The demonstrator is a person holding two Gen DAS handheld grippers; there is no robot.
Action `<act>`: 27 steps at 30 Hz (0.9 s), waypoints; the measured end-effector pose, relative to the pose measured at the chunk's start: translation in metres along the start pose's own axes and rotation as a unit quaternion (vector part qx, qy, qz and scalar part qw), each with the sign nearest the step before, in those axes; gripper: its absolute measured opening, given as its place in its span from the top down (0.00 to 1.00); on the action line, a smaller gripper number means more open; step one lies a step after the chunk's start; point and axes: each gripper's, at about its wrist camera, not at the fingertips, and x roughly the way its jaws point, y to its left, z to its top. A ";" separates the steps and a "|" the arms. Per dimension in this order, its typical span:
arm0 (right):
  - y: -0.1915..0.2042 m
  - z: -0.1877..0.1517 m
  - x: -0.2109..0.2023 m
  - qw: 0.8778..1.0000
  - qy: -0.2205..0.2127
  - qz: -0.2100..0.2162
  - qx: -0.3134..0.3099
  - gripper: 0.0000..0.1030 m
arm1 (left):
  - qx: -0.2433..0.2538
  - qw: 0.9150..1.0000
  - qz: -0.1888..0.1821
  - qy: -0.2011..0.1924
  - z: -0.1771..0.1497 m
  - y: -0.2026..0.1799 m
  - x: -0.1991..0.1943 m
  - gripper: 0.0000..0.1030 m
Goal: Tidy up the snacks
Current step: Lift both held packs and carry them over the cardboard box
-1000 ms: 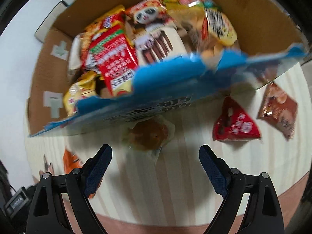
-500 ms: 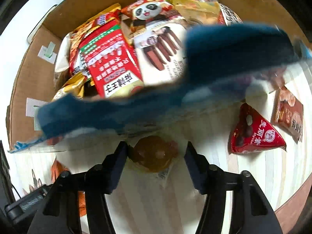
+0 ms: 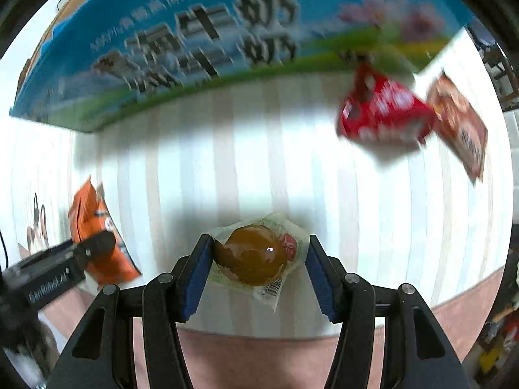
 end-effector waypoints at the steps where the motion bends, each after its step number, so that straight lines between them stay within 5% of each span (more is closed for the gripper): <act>1: 0.000 -0.002 0.001 1.000 0.001 0.001 0.001 0.40 | 0.000 1.000 0.003 0.000 0.000 0.000 0.002 0.44; 6: -0.006 -0.009 0.011 1.000 0.002 -0.009 0.000 0.40 | 0.018 0.999 0.033 -0.004 0.005 -0.014 0.008 0.43; 13: 0.021 -0.023 0.019 0.998 -0.032 -0.044 -0.027 0.43 | 0.019 0.999 0.021 -0.020 -0.007 -0.028 -0.006 0.62; 27: -0.007 -0.017 -0.011 0.998 -0.067 0.013 -0.005 0.46 | 0.012 0.999 -0.031 -0.041 -0.046 -0.043 -0.073 0.67</act>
